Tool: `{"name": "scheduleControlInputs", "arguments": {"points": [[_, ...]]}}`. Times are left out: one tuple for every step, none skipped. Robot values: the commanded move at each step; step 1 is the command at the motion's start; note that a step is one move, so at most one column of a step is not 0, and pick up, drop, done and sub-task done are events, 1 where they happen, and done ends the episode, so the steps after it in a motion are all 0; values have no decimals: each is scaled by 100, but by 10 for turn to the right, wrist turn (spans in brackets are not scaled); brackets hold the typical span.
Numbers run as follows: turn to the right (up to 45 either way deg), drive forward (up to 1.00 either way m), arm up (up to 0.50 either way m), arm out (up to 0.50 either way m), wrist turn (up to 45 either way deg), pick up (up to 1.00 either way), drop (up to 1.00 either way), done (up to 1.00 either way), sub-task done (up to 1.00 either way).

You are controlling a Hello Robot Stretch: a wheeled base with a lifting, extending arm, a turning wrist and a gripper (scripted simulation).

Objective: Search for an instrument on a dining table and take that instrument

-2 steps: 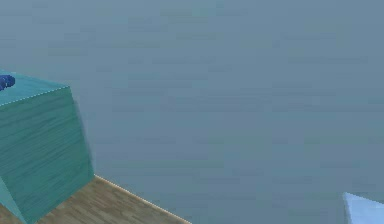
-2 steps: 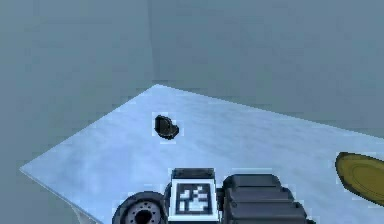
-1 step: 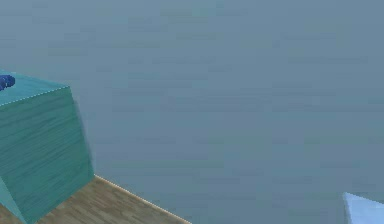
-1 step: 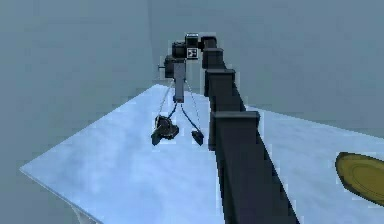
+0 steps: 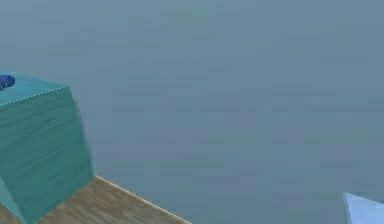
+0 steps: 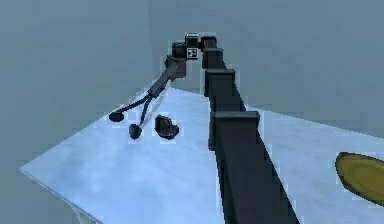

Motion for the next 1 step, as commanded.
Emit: {"name": "scheduleControlInputs", "arguments": {"points": [[0, 0, 0, 0, 450, 0, 0, 0, 0]]}}
